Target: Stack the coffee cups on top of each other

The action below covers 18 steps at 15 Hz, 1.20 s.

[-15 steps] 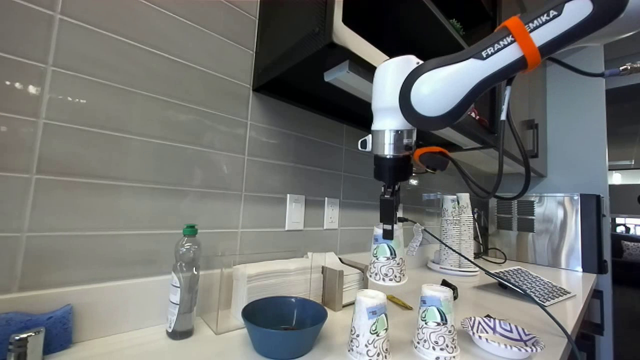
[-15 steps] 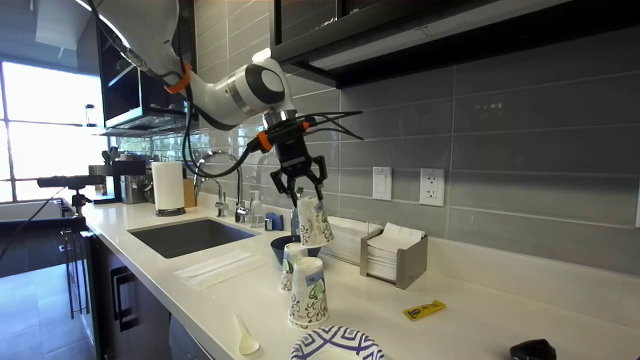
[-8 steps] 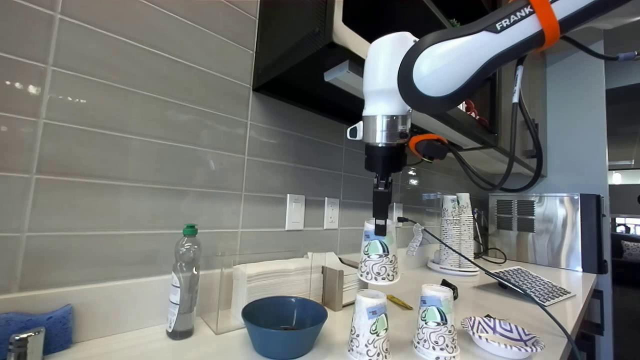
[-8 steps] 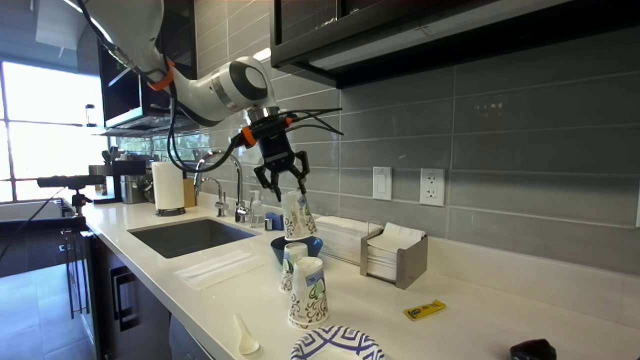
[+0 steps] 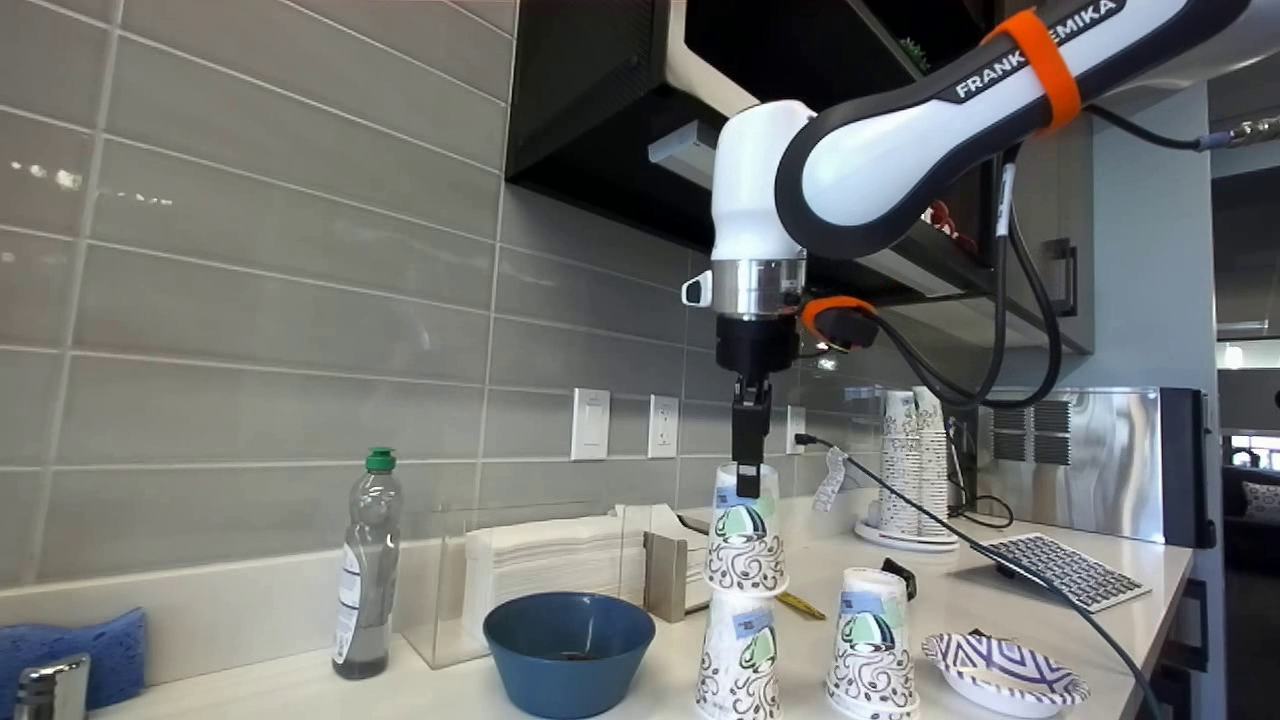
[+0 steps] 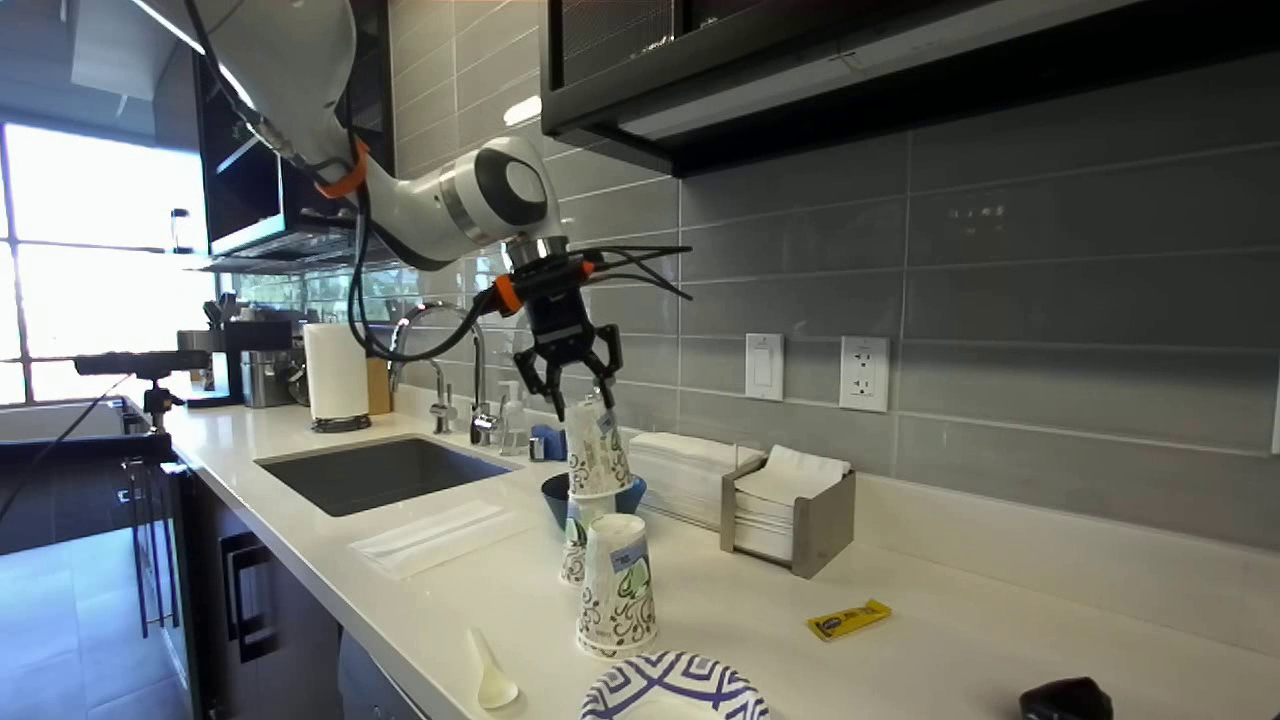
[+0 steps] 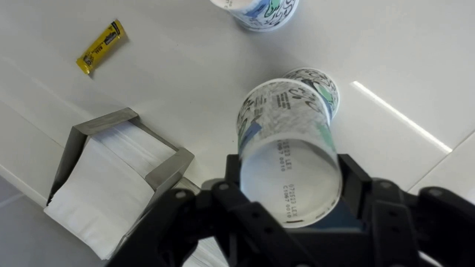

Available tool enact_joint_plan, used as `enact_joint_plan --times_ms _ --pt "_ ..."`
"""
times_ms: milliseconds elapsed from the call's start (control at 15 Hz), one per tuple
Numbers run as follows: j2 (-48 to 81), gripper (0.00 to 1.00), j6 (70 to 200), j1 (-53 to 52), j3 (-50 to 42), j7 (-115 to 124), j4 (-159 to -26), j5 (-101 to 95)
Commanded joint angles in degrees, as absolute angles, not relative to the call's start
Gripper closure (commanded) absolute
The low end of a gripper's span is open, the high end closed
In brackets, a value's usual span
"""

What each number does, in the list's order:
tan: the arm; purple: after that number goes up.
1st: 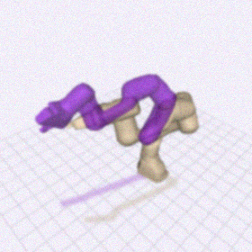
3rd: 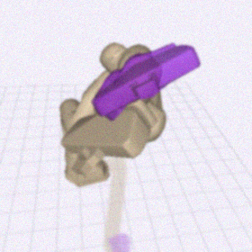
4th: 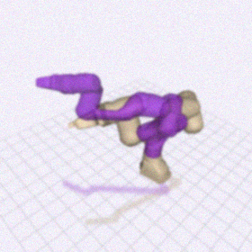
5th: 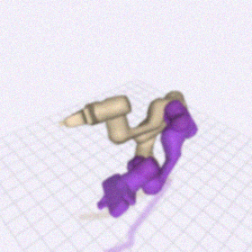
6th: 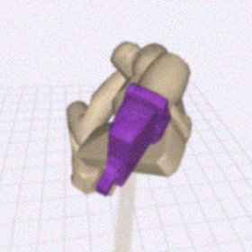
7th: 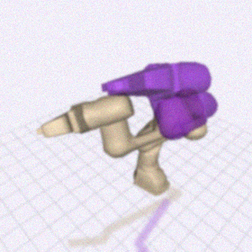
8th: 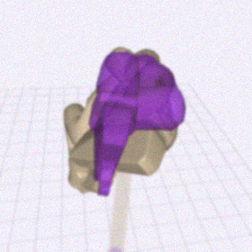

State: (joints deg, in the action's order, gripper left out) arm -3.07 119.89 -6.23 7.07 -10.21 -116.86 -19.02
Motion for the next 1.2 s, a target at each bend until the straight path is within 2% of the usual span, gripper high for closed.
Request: enact_joint_plan --times_ms 0,400,467,533,600,667,1133 --pt "-1.60 0.60 120.08 -6.23 6.60 -12.56 -114.90 -16.32" --pt "-0.57 0.60 120.44 -6.03 6.31 -13.60 -114.86 -14.15" --pt "-0.31 0.57 120.53 -5.96 6.24 -13.29 -114.90 -14.11" --pt "-0.01 0.10 120.68 -5.85 6.14 -13.16 -114.93 -13.97" --pt "0.28 0.09 120.83 -5.78 6.04 -13.22 -114.95 -13.76" --pt "0.64 0.03 121.05 -5.71 5.95 -13.02 -115.04 -13.74" --pt "4.80 0.00 126.52 -5.36 5.75 -14.26 -116.29 -9.28"
